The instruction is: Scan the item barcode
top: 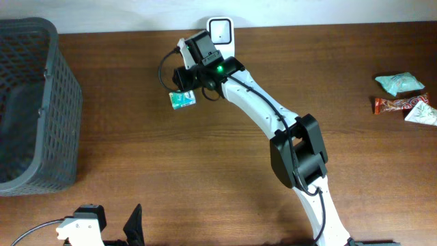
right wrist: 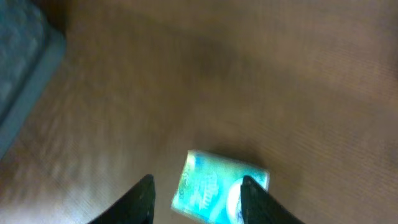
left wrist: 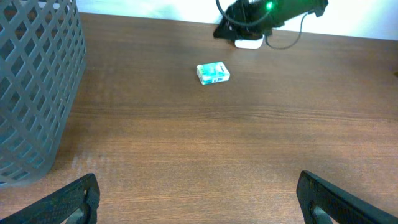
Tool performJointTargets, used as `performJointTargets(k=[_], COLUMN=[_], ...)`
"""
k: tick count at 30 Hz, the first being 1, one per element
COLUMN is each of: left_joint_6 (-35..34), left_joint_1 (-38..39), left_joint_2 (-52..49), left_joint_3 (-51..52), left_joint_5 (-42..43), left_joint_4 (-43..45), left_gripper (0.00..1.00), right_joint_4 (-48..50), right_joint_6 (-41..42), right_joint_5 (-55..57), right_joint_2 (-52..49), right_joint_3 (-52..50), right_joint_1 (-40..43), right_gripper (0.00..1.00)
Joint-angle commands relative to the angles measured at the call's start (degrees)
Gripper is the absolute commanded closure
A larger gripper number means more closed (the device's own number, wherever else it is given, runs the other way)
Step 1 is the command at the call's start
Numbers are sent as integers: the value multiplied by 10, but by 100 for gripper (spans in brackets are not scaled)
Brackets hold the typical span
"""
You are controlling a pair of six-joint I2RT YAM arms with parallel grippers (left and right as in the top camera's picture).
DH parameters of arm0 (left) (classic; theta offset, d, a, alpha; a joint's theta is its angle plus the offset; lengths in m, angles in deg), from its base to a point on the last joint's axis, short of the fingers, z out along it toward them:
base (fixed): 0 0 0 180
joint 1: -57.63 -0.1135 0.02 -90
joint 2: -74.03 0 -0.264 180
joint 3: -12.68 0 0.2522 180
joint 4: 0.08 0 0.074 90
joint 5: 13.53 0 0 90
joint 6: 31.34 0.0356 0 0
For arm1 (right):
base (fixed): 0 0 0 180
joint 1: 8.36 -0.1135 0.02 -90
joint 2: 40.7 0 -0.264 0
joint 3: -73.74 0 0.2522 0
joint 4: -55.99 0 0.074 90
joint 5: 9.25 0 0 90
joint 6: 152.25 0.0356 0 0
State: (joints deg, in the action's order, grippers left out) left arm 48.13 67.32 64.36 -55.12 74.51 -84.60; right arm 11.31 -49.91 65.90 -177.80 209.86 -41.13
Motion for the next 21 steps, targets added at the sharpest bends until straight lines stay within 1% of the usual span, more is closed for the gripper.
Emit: performJointTargets(k=[1,5,6,9,13,14,18,21], left_joint_6=[-2,-2,-2,-2,-2,-2,-2,-2], left_joint_1=[-1,-1,-1,-1,-1,-1,-1,-1], left_joint_2=[4,4,4,4,4,4,4,4], left_joint_3=[1,1,1,1,1,1,1,1], left_joint_5=[-4,-4,-4,-4,-4,-4,-4,-4], left_joint_4=[1,1,1,1,1,1,1,1], left_gripper=[1,1,1,1,1,1,1,1], right_joint_4=[43,93,99,85,38,23,-69,-137], right_joint_6=[-5,-4,-3,1,1,1,2,17], right_joint_5=[41,44,44,43,41,32,-48,-76], right_joint_2=[-28,-68,-81,-93,-94,-92,-69,-40], right_joint_3=[6,6,6,6,6,6,6,6], right_joint_1=[1,1,1,1,1,1,1,1], right_gripper=[63,62,59,58,59,61,66,66])
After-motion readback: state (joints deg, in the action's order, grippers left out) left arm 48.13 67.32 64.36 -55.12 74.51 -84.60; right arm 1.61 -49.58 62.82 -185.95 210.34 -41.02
